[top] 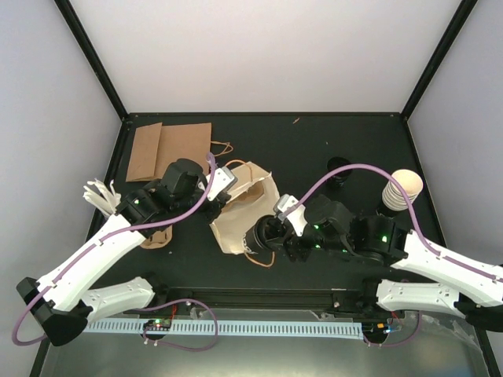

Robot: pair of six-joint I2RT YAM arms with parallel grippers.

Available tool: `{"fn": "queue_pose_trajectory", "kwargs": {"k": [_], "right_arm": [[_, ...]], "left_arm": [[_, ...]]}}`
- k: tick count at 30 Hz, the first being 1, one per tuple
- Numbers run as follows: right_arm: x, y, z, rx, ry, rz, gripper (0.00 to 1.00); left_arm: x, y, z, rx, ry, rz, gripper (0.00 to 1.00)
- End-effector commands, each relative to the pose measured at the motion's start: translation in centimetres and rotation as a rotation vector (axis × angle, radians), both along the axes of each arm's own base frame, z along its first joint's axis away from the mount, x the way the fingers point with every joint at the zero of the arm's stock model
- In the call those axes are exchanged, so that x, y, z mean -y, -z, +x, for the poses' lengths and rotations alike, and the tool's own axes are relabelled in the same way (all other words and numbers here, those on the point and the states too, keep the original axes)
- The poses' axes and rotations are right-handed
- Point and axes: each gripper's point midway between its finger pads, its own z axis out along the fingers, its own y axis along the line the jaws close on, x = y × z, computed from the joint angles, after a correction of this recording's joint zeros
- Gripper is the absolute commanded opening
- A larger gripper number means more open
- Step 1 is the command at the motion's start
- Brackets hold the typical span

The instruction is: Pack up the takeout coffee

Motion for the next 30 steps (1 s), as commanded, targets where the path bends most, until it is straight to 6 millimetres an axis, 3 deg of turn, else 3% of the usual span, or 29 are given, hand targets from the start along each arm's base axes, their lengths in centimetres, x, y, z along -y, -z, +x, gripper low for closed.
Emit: {"fn": "queue_pose_trajectory", "kwargs": {"k": [1, 8, 16, 20, 30], "right_arm": [[1.0, -0.7, 0.3, 0.030, 0.040, 0.011, 0.55], [1.7, -4.4, 1.2, 0.098, 0.103, 0.125, 0.55], [0.9, -5.7, 2.0, 0.142, 0.113, 0.142, 0.54], [0.3, -5.2, 2.4, 0.156, 0.114, 0.126, 0.54], [-0.6, -1.0, 2.1, 0.204, 0.124, -0.055, 0.54]], "left_arm": [[1.0, -2.2, -0.2, 0.026, 0.027, -0.060, 0.02], [1.2, -1.7, -1.1, -0.001, 0.050, -0.058, 0.02], [1.8, -2.1, -2.2, -0.017, 0.077, -0.090, 0.01], [2.0, -2.4, -2.5, -0.021, 0.085, -0.100, 0.02], [2.5, -3.0, -3.4, -0.028, 0.113, -0.117, 0.02]]}}
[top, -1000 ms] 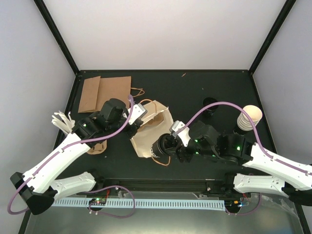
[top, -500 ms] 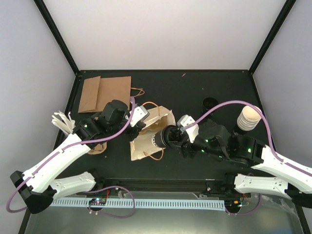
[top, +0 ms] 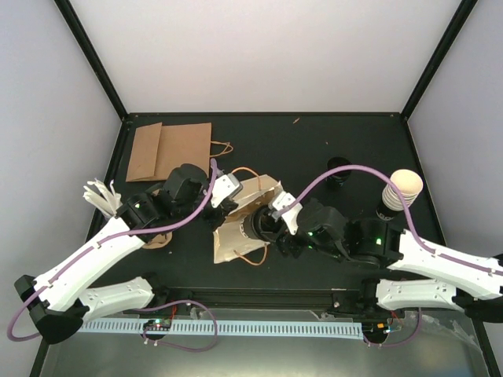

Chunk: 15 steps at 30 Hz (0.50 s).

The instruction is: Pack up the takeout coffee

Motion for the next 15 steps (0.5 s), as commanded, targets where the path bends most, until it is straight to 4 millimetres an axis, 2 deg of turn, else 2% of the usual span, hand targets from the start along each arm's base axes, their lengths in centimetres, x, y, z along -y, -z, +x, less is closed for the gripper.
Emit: {"fn": "queue_pose_trajectory", "kwargs": {"k": [1, 6, 10, 15], "right_arm": [[0.0, 1.3, 0.4, 0.066, 0.035, -0.086, 0.54], [-0.8, 3.1, -0.3, 0.145, 0.015, -0.224, 0.54], [-1.3, 4.5, -0.2, 0.177, 0.029, -0.324, 0.54], [-2.1, 4.1, 0.1, 0.190, 0.033, -0.306, 0.54]], "left_arm": [[0.7, -2.7, -0.9, 0.015, 0.036, -0.071, 0.02], [1.1, -2.9, -1.4, 0.008, 0.059, -0.079, 0.02], [1.5, -2.7, -2.0, -0.015, 0.082, -0.080, 0.02], [1.8, -2.2, -2.5, -0.030, 0.093, -0.075, 0.02]]}}
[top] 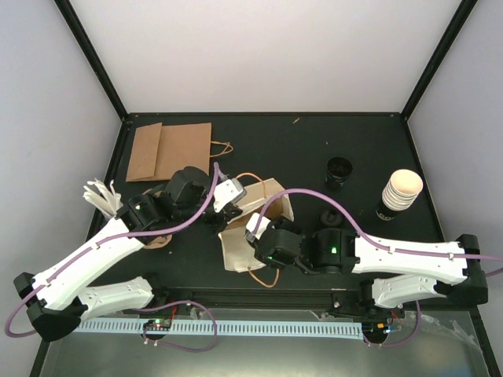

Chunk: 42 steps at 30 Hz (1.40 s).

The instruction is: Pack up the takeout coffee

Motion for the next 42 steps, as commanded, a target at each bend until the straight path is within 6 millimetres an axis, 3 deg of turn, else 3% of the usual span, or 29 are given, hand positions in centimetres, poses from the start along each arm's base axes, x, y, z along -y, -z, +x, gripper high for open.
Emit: {"fn": "queue_pose_trajectory", "kwargs": {"k": [1, 13, 20, 30, 42], "right_arm": [[-0.1, -2.3, 0.8, 0.067, 0.023, 0.041, 0.54], [-1.3, -1.1, 0.9, 0.169, -0.103, -0.015, 0.52], [-0.9, 0.8, 1.0, 0.226, -0.136, -0.130, 0.54], [-1.1, 2.9, -0.4, 0.286, -0.212, -0.214, 0.57], [-1.2, 3.5, -1.2, 0.305, -0.290, -0.251, 0.58]], "left_arm": [[0.7, -1.8, -0.8, 0.000, 0.027, -0.056, 0.02], [1.4, -2.0, -2.6, -0.040, 0.091, -0.078, 0.02], [1.1, -2.1, -2.8, -0.037, 0.082, -0.076, 0.02], [0.7, -2.6, -3.4, -0.015, 0.100, -0.069, 0.02], [0.1, -2.9, -4.1, 0.070, 0.135, 0.005, 0.02]]}}
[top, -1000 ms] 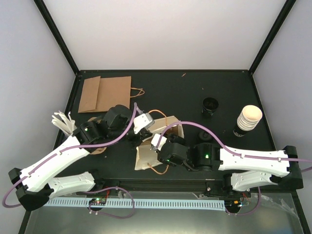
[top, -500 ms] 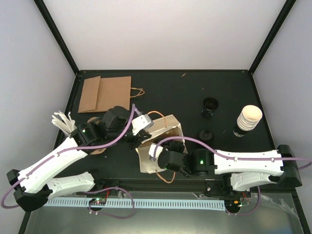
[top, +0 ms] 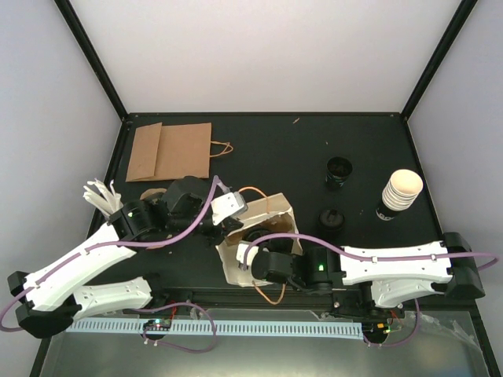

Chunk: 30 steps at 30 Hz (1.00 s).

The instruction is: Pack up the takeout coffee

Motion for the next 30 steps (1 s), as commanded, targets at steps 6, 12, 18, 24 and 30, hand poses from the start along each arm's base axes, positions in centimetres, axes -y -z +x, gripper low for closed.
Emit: {"fn": "queue_pose_trajectory", "kwargs": {"k": [6, 12, 18, 24, 30], "right_arm": [[0.3, 0.6, -0.6, 0.024, -0.078, -0.044, 0.58], [1.2, 2.0, -0.1, 0.085, -0.107, -0.116, 0.55], [1.2, 2.7, -0.3, 0.094, -0.149, -0.177, 0.55], [0.8, 2.1, -0.2, 0.137, -0.191, -0.208, 0.55], [0.1, 0.7, -0.6, 0.133, -0.234, -0.215, 0.55]], "left_arm": [[-0.8, -1.9, 0.1, 0.115, 0.002, 0.027, 0.02], [-0.7, -2.1, -0.5, 0.135, 0.024, 0.038, 0.02], [-0.3, -2.1, -1.2, 0.140, 0.054, 0.024, 0.01], [0.1, -2.1, -1.6, 0.143, 0.071, 0.013, 0.02], [0.3, -1.7, -1.5, 0.146, 0.069, 0.029, 0.02]]}}
